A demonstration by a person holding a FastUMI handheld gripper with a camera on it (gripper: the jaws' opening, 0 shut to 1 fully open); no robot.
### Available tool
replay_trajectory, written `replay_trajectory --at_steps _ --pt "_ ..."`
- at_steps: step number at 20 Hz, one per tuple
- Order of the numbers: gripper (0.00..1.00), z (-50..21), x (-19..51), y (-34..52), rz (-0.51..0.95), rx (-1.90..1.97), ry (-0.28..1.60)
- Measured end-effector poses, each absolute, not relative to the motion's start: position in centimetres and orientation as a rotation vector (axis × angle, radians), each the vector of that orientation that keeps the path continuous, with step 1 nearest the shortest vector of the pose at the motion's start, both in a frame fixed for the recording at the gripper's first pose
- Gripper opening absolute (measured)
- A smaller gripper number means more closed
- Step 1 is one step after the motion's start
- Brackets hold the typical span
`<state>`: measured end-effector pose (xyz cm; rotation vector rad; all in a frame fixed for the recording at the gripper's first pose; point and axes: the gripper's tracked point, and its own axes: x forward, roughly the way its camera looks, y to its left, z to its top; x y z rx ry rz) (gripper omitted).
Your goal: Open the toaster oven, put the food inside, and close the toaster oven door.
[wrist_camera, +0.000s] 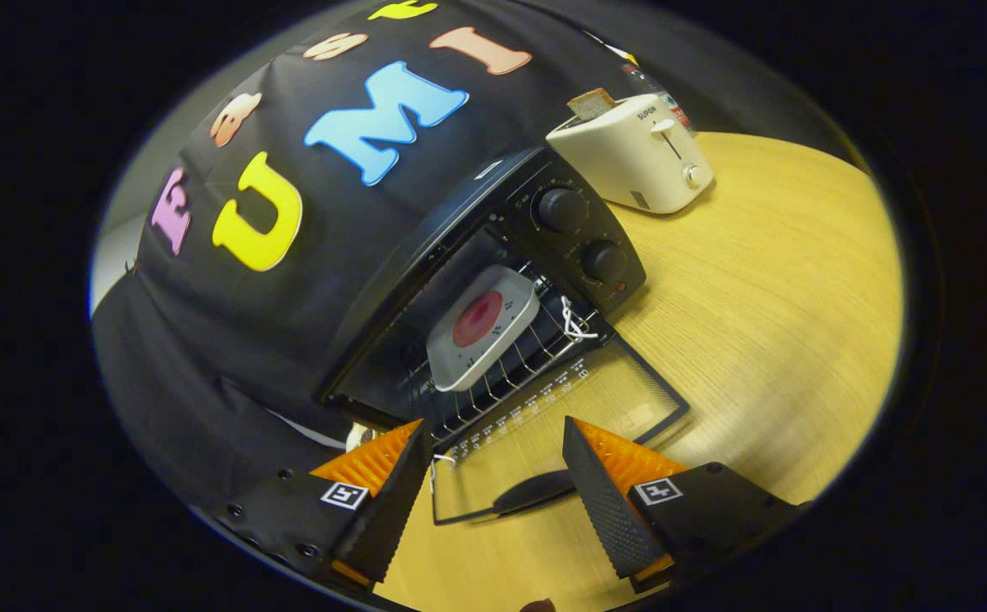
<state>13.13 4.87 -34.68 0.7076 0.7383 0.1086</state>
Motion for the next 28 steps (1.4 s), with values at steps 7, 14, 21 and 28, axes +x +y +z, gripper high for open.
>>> replay_trajectory --at_steps 7,14,21,28 --pt "0.98 -37.0 8.4 4.9 0.248 0.27 0.764" --pt "0.98 -40.3 6.6 6.3 0.319 0.035 0.865" --pt "0.98 -43.3 7.4 6.9 0.258 -0.026 0.974" --pt "0.95 -43.6 8.4 6.8 0.194 -0.072 0.974"
